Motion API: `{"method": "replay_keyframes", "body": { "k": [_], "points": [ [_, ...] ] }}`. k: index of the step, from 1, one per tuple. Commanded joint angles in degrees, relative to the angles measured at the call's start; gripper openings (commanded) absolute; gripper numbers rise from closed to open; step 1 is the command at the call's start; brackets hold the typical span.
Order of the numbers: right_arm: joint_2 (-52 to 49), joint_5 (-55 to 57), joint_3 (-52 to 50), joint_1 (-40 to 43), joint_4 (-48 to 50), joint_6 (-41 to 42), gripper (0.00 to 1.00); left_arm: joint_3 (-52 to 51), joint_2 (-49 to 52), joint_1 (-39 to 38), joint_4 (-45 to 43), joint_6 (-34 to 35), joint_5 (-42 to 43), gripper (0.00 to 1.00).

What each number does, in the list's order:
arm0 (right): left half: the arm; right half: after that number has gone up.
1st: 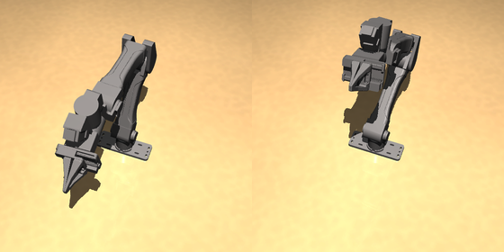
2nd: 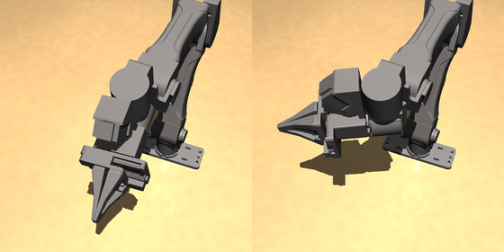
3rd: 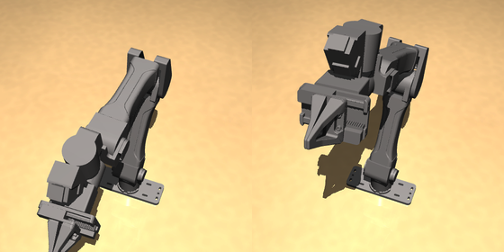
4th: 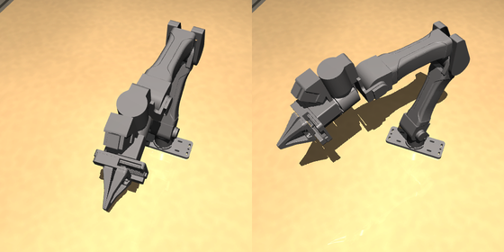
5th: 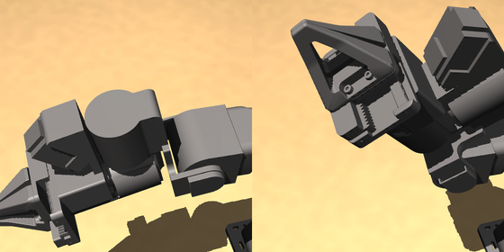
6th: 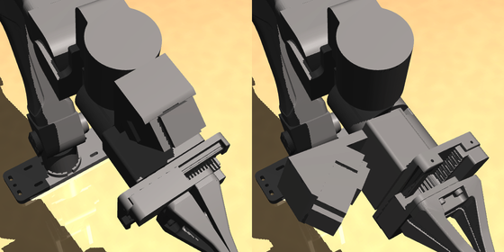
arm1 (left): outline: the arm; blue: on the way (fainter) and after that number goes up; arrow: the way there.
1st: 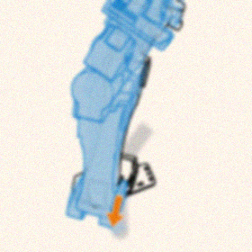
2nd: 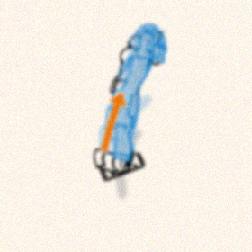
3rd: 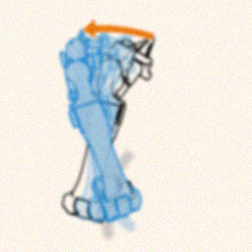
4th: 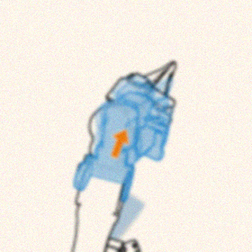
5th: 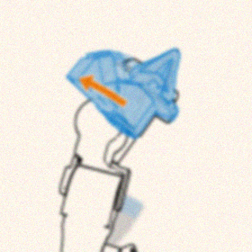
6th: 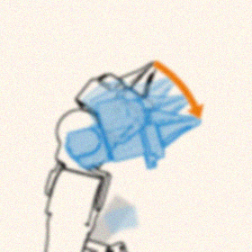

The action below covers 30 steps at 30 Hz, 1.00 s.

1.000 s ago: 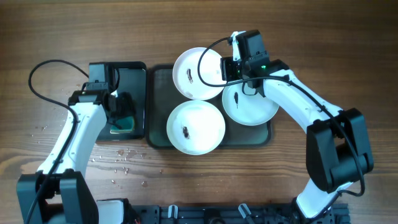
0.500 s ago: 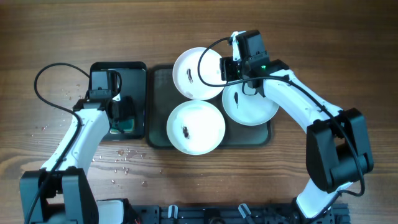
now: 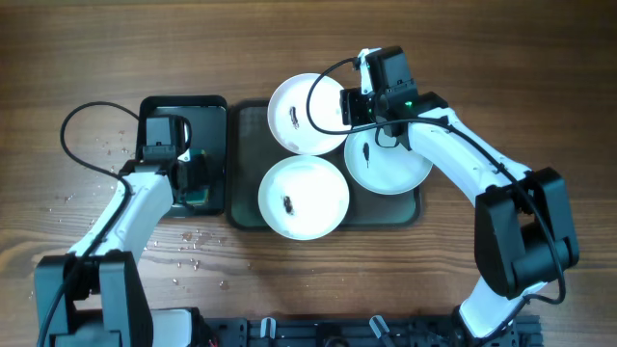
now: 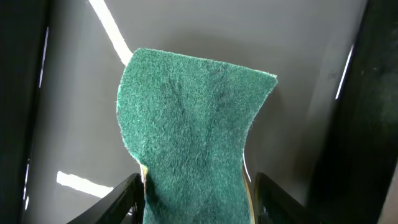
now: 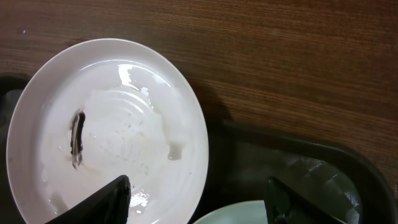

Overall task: Clean dirty plates on tray and stack at the side
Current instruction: 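Lower the left gripper and pinch the green sponge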

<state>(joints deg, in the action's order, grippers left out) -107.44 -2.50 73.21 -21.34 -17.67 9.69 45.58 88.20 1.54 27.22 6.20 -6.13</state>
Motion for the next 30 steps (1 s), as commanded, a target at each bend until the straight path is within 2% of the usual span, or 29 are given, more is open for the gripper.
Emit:
{"method": "replay_keyframes", "body": {
  "k": [1, 6, 7, 8, 9, 13, 22, 30],
  "points": [
    [-1.03, 0.37, -0.59, -0.13, 0.24, -0.7, 0.7, -0.63, 1.99, -0.15, -0.31, -1.31, 0.48, 0.57],
    [-1.03, 0.37, -0.59, -0.13, 0.24, -0.7, 0.71, -0.63, 3.41, -0.15, -1.62, -1.31, 0.48, 0.69],
    [-1.03, 0.37, -0.59, -0.13, 0.24, -0.68, 0.71, -0.61, 3.3, -0.15, -1.75, -1.31, 0.48, 0.86],
    [-1.03, 0.37, -0.59, -0.13, 0.24, -0.68, 0.71, -0.59, 3.23, -0.15, -1.79, -1.31, 0.48, 0.97],
    [-1.03, 0.37, -0.59, -0.13, 0.24, -0.68, 0.71, -0.59, 3.23, -0.15, -2.34, -1.33, 0.48, 0.98],
    [-1.03, 0.37, -0.59, -0.13, 0.24, -0.68, 0.71, -0.57, 2.99, -0.15, -4.74, -1.51, 0.02, 0.9],
    [-1.03, 0.37, -0.59, -0.13, 0.24, -0.68, 0.72, -0.57, 1.05, -0.15, -5.16, -1.49, 0.04, 0.58],
    [-1.03, 0.37, -0.59, -0.13, 0.24, -0.68, 0.73, -0.59, 1.05, -0.15, -0.83, -1.49, 0.07, 0.59]
  ]
}}
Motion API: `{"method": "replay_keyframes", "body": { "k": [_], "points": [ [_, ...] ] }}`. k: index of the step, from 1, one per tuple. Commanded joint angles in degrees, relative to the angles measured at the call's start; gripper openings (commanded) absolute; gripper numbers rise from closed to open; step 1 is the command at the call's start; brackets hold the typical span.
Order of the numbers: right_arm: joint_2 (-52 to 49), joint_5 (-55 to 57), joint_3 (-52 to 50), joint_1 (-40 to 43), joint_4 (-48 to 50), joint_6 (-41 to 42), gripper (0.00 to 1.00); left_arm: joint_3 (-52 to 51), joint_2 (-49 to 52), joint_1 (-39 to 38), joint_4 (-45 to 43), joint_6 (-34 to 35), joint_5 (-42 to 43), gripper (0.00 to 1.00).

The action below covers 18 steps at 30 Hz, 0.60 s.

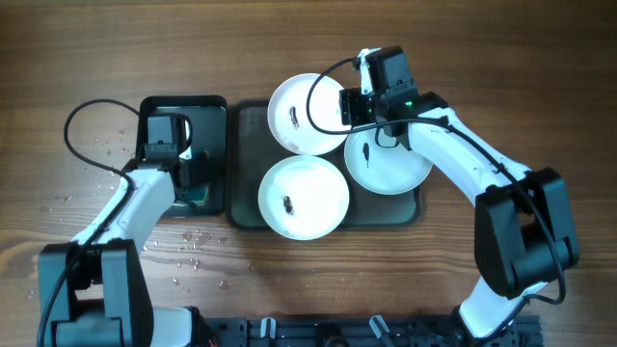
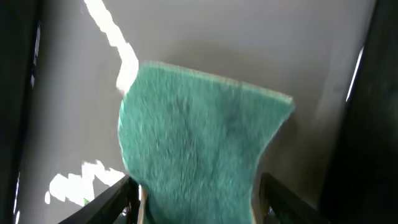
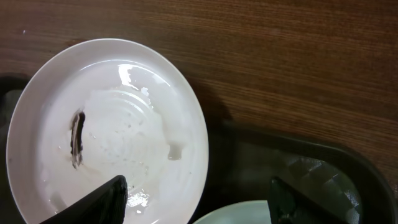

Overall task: Clean dirty plates on tray and stack at the side
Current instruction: 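Lower the left gripper and pinch the green sponge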

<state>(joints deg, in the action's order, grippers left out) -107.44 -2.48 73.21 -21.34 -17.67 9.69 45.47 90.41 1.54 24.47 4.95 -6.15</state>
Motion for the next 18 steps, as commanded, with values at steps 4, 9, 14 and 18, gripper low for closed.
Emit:
{"method": "replay_keyframes", "body": {
  "k": [4, 9, 14, 18],
  "points": [
    [-1.03, 0.35, -0.59, -0.13, 0.22, -0.68, 0.73, -0.48, -1.16, -0.15, 3.87, -0.04, 0.96, 0.59],
    [-1.03, 0.35, -0.59, -0.13, 0.24, -0.68, 0.74, -0.48, -1.16, -0.15, 1.46, -0.07, 0.94, 0.49],
    [-1.03, 0.35, -0.59, -0.13, 0.24, -0.68, 0.74, -0.48, -1.16, -0.15, 0.39, -0.07, 0.92, 0.46],
    [-1.03, 0.35, -0.59, -0.13, 0.24, -0.68, 0.75, -0.48, -1.16, -0.15, 0.42, -0.04, 0.94, 0.32]
  ]
}}
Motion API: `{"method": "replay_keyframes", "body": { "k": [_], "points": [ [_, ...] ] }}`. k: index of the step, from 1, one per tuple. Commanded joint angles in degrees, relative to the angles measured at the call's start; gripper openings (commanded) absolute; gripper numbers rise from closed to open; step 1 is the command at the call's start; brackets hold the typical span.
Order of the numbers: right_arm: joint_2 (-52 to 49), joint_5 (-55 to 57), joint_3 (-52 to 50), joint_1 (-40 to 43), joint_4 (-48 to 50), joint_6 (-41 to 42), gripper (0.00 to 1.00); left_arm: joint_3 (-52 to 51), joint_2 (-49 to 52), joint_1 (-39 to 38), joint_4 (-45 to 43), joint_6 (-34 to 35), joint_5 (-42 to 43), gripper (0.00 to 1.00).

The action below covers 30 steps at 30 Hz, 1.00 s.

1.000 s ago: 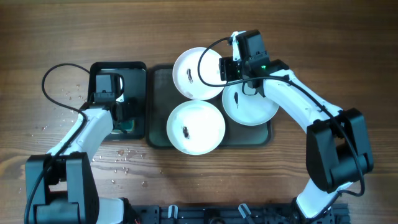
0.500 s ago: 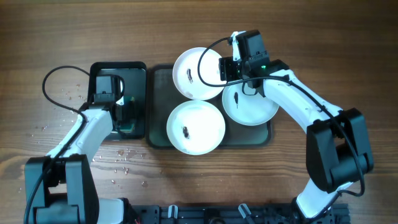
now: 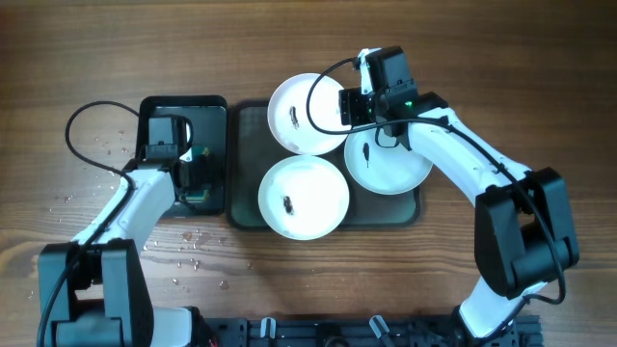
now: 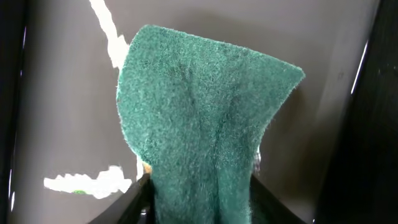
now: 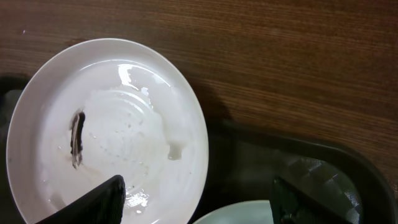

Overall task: Clean dirty plates on tray and stack at the side
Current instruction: 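Lower the left gripper and pinch the green sponge, then lift the sponge out of the water with the left gripper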

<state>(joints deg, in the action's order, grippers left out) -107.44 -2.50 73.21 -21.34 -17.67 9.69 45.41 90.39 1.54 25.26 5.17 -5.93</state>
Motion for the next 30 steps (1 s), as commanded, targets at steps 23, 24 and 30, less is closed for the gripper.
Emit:
{"method": "replay_keyframes", "body": {
  "k": [23, 24, 30],
  "points": [
    [-1.03, 0.37, -0.59, -0.13, 0.22, -0.66, 0.75, -1.97, 1.84, -0.15, -3.78, -0.2, 0.74, 0.04],
    [-1.03, 0.37, -0.59, -0.13, 0.24, -0.68, 0.75, -1.95, 1.75, -0.15, -4.87, 0.9, 0.74, 0.04],
    [-1.03, 0.37, -0.59, -0.13, 0.22, -0.66, 0.75, -1.09, -1.73, -0.15, -10.19, 2.78, 0.74, 0.04]
  ]
}}
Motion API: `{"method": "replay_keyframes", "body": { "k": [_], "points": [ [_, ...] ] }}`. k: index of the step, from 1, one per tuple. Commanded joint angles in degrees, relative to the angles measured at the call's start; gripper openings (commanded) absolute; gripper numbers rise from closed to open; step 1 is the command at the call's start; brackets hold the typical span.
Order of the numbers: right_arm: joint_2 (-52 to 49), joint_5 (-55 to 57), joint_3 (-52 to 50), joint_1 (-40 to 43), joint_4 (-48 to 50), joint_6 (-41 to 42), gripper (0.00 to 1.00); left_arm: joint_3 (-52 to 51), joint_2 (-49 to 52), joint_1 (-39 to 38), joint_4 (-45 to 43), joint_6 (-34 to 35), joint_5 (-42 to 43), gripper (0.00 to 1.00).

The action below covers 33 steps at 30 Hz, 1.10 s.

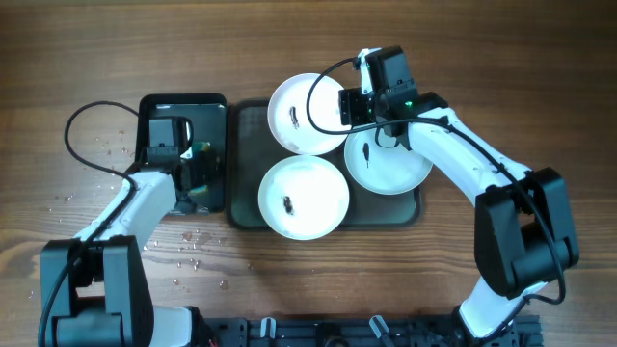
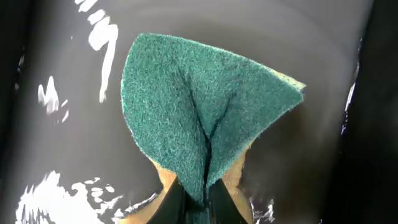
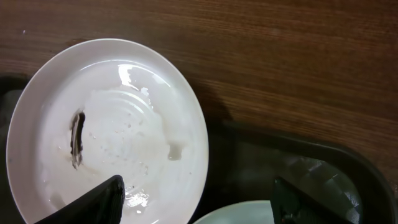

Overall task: Clean dirty plates on tray and stack at the side
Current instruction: 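Lift the sponge out of the water with the left gripper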

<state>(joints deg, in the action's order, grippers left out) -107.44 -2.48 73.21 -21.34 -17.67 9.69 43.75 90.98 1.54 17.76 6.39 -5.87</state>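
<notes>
Three white plates lie on the dark tray [image 1: 246, 125]: one at the back [image 1: 297, 130], one at the front [image 1: 307, 185], one at the right [image 1: 395, 169]. Each carries a dark smear [image 3: 77, 140]. My left gripper [image 2: 199, 202] is shut on a green sponge [image 2: 199, 106] with a yellow underside. The sponge is pinched into a fold over the black water basin [image 1: 154, 111]. My right gripper [image 3: 199, 208] hangs open over the back plate's [image 3: 106, 124] right rim, nothing between its fingers [image 3: 93, 202].
The basin stands just left of the tray, its water rippling [image 2: 56, 193]. Water drops [image 1: 188, 241] speckle the wood in front of the basin. Bare wooden table [image 1: 540, 87] lies right of the tray and behind it.
My left gripper's jaws have come together on the sponge, which is now creased into a tight fold. The water shows more ripples. The right arm and plates have not moved.
At first the left jaws stood wide on either side of the sponge in the basin. They then stood narrower against it, and now they pinch it folded. The right gripper has stayed open over the back plate throughout.
</notes>
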Motion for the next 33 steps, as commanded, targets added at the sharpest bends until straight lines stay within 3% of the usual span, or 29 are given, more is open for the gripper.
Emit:
{"method": "replay_keyframes", "body": {
  "k": [1, 11, 14, 28, 33],
  "points": [
    [-1.03, 0.35, -0.59, -0.13, 0.22, -0.68, 0.75, 0.7, -3.23, -0.15, -3.3, 1.55, 0.68, 0.04],
    [-1.03, 0.35, -0.59, -0.13, 0.24, -0.68, 0.76, 0.96, -17.38, -0.15, -7.13, 1.11, 0.66, 0.04],
    [-1.03, 0.35, -0.59, -0.13, 0.24, -0.66, 0.76, 0.94, -19.91, -0.15, -8.2, -3.06, 0.66, 0.04],
    [-1.03, 0.35, -0.59, -0.13, 0.33, -0.55, 0.76, 0.94, -20.37, -0.15, -6.36, -3.19, 0.7, 0.04],
    [-1.49, 0.33, -0.59, -0.13, 0.37, -0.44, 0.71, 0.87, -20.31, -0.15, -6.03, -3.19, 0.7, 0.04]
  ]
}}
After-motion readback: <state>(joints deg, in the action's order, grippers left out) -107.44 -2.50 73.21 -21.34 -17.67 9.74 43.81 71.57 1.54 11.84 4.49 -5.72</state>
